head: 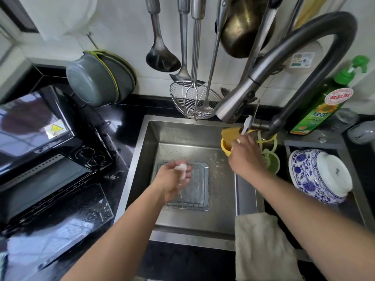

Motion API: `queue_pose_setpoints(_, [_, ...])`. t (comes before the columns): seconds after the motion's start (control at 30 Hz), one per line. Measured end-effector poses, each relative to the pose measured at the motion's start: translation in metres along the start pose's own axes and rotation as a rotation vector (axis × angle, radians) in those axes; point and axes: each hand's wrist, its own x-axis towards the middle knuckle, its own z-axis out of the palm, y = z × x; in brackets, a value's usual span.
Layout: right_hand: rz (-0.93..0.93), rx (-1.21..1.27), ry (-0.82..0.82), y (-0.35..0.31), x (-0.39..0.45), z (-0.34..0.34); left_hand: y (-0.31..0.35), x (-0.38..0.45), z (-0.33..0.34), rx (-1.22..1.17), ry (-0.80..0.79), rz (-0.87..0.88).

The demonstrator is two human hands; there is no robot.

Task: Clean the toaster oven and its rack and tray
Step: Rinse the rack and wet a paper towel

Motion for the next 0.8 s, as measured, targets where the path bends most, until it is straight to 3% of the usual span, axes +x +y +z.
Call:
queue_pose_setpoints(0.13, [0.131,0.390,-0.116,-0.032,-0.050,0.029,-0.001,-0.012,-0.006,0.329,-0.003,0.105])
queue_pose_setpoints(0.23, [0.291,0.595,-0.206,-0.043,-0.071,0.037,0.010,-0.017,-0.007,0.403,0.012,0.131])
queue_pose_setpoints(0.37, [0.464,0.893,-0.269,-0.047,-0.090,0.031,0.027,-0.019,-0.002,0.530,0.192,0.237])
queue_pose_setpoints(0.6, [0.519,1.046,-0.282,-0.066,-0.110,0.014,0.025,-0.011,0.006,0.886,0.185,0.416])
queue_pose_setpoints(0.8, [0.571,1.128,-0.203,-0.089,-0.113,-0.005,0.014,-0.001,-0.011,1.144,0.196,0.380])
